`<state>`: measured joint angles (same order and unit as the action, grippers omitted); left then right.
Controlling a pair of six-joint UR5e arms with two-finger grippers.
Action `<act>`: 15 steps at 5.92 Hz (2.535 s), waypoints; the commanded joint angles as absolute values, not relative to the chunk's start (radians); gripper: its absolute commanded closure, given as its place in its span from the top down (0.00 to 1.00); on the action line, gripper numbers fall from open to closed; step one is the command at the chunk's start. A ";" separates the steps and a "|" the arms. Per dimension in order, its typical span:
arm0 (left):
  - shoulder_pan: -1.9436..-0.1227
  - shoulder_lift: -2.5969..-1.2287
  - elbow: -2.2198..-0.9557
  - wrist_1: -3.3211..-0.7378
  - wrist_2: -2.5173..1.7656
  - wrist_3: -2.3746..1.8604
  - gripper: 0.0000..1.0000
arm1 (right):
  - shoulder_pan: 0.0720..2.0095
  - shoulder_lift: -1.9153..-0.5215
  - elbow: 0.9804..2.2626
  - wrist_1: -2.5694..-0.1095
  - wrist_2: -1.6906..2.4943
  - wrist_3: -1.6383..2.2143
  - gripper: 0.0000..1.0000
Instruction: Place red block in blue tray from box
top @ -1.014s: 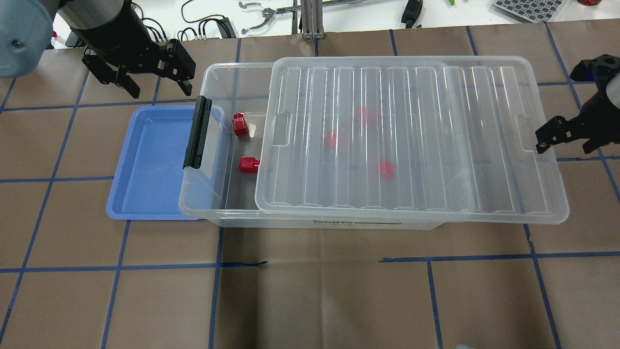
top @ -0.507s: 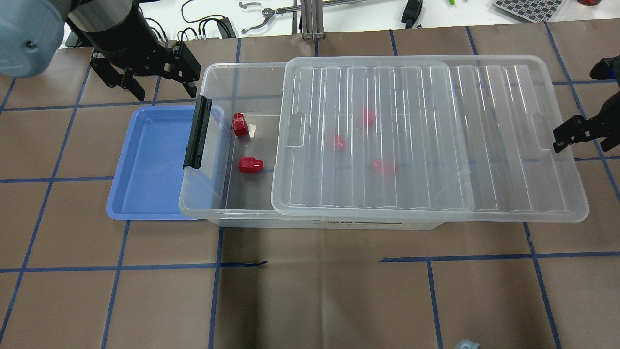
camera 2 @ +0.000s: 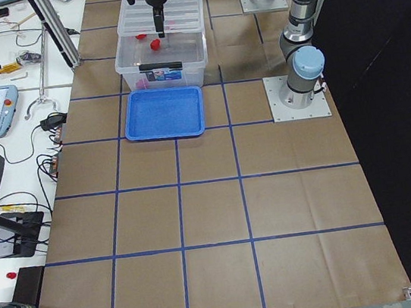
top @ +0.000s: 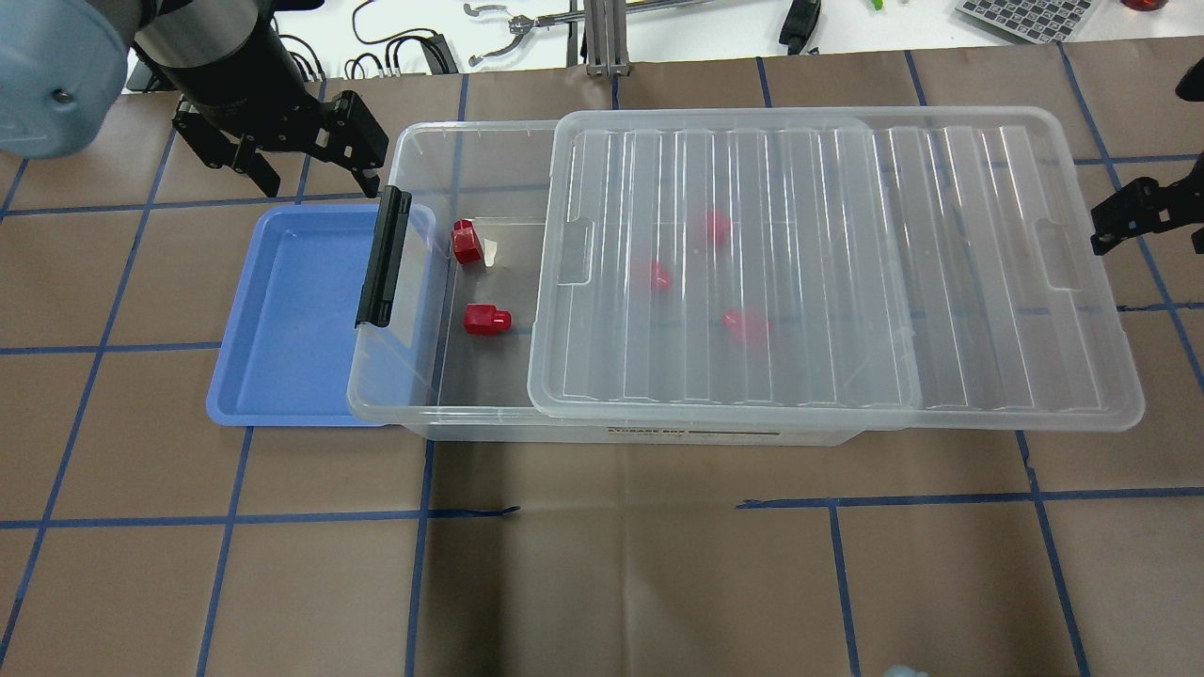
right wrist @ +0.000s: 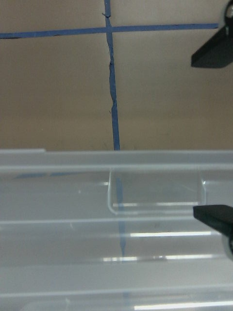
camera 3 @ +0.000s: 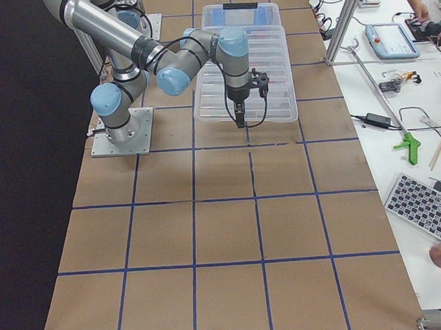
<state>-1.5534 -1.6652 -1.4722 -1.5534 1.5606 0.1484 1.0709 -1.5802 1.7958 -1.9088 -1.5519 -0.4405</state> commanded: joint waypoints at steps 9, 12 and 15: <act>-1.634 -1.720 -1.879 -1.026 1.555 1.149 0.98 | 1.617 -1.583 1.516 -1.592 -1.562 0.156 1.00; -1.657 -1.807 -1.968 -0.821 1.551 1.184 0.97 | 1.615 -1.580 1.514 -1.594 -1.565 0.158 1.00; -1.664 -1.850 -1.957 -0.807 1.551 1.332 0.97 | 1.615 -1.580 1.517 -1.594 -1.578 0.155 1.00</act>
<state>-1.6633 -1.8353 -1.9601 -0.8130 1.5519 1.2718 1.6153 -1.5800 1.5162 -1.5935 -1.5756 0.1554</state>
